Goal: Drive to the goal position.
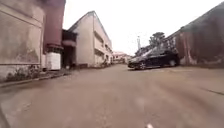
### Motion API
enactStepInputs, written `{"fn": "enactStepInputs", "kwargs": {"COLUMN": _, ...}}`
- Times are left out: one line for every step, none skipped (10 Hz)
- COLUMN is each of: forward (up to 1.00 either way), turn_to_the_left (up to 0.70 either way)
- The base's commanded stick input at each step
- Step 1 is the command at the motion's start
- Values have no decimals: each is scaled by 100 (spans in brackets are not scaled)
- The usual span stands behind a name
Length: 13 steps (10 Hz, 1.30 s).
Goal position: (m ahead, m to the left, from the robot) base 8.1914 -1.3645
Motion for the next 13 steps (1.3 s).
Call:
{"fn": "enactStepInputs", "kwargs": {"forward": 100, "turn_to_the_left": 0}}
{"fn": "enactStepInputs", "kwargs": {"forward": 100, "turn_to_the_left": 0}}
{"fn": "enactStepInputs", "kwargs": {"forward": 100, "turn_to_the_left": 0}}
{"fn": "enactStepInputs", "kwargs": {"forward": 100, "turn_to_the_left": 0}}
{"fn": "enactStepInputs", "kwargs": {"forward": 100, "turn_to_the_left": 12}}
{"fn": "enactStepInputs", "kwargs": {"forward": 100, "turn_to_the_left": 35}}
{"fn": "enactStepInputs", "kwargs": {"forward": 100, "turn_to_the_left": 0}}
{"fn": "enactStepInputs", "kwargs": {"forward": 100, "turn_to_the_left": 0}}
{"fn": "enactStepInputs", "kwargs": {"forward": 100, "turn_to_the_left": 0}}
{"fn": "enactStepInputs", "kwargs": {"forward": 100, "turn_to_the_left": 0}}
{"fn": "enactStepInputs", "kwargs": {"forward": 100, "turn_to_the_left": 0}}
{"fn": "enactStepInputs", "kwargs": {"forward": 100, "turn_to_the_left": 0}}
{"fn": "enactStepInputs", "kwargs": {"forward": 100, "turn_to_the_left": 0}}
